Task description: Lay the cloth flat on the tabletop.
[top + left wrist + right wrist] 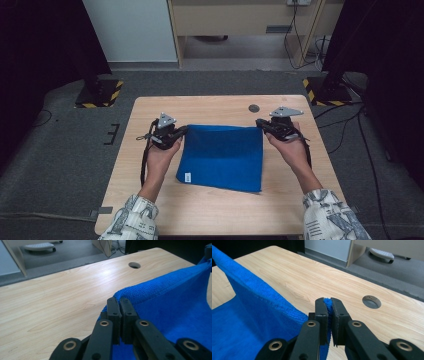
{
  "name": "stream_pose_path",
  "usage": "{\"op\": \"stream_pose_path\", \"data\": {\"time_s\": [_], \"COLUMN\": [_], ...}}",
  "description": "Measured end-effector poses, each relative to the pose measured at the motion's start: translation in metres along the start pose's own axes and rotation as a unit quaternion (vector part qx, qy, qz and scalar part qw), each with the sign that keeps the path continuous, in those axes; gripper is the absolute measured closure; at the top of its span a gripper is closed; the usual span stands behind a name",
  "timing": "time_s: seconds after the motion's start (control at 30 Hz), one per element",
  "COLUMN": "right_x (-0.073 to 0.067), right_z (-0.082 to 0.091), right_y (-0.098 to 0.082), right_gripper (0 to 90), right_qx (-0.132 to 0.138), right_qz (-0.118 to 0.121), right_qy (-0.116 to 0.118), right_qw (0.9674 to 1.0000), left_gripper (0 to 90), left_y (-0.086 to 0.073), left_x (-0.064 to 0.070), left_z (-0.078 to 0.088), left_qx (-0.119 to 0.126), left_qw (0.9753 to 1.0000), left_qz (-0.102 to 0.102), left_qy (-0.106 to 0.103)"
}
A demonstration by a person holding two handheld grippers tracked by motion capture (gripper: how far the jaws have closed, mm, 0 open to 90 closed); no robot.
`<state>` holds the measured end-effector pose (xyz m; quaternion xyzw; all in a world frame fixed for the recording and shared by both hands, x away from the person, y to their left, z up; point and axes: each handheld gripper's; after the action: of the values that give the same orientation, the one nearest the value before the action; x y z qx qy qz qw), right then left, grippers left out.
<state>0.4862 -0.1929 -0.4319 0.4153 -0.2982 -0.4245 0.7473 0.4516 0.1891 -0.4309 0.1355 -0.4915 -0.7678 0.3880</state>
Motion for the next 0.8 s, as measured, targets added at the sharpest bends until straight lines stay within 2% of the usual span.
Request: {"op": "stream_pose_path", "data": {"time_s": [0.03,0.13,0.27,0.3,0.33,0.47,0.57,0.7,0.8], "right_x": [0.0,-0.001,-0.002,-0.002,-0.005,-0.007,-0.009,-0.009,-0.009], "right_z": [-0.009,-0.016,-0.037,-0.037,-0.044,-0.054,-0.06,-0.059,-0.06], "right_y": [0.0,0.0,-0.001,-0.001,0.0,-0.001,-0.001,0.001,0.003], "right_gripper": [84.9,84.6,84.1,84.1,84.1,84.0,84.0,84.0,83.9], "right_qx": [-0.006,-0.011,-0.022,-0.022,-0.028,-0.039,-0.044,-0.038,-0.037], "right_qz": [-0.001,-0.003,-0.02,-0.02,-0.018,-0.013,-0.014,-0.016,-0.016], "right_qy": [-0.002,-0.003,-0.003,-0.003,-0.004,-0.011,-0.018,-0.023,-0.023], "right_qw": [1.0,0.9999,0.9996,0.9996,0.9994,0.9991,0.9988,0.9989,0.9989], "left_gripper": [87.8,87.7,87.8,87.8,87.8,87.8,87.8,87.8,87.8], "left_y": [-0.001,-0.003,-0.004,-0.005,-0.005,-0.004,-0.002,0.001,0.001], "left_x": [-0.004,-0.013,-0.023,-0.026,-0.028,-0.037,-0.038,-0.037,-0.039], "left_z": [-0.003,-0.008,-0.013,-0.014,-0.015,-0.022,-0.024,-0.022,-0.02], "left_qx": [-0.002,-0.002,-0.006,-0.009,-0.017,-0.022,-0.025,-0.026,-0.029], "left_qw": [1.0,0.9998,0.9997,0.9996,0.9996,0.9991,0.9989,0.9988,0.9986], "left_qz": [0.005,0.016,0.02,0.019,0.017,0.027,0.026,0.017,0.02], "left_qy": [0.003,0.008,0.014,0.016,0.018,0.025,0.028,0.038,0.041]}}
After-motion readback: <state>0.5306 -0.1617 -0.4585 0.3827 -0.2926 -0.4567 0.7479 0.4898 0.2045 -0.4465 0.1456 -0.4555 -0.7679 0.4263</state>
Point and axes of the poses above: each handheld gripper's, and its own axes: z roughly backward along the jaws, y roughly out of its top, x roughly to its right, and after that the axes turned 12 degrees about -y, right-handed
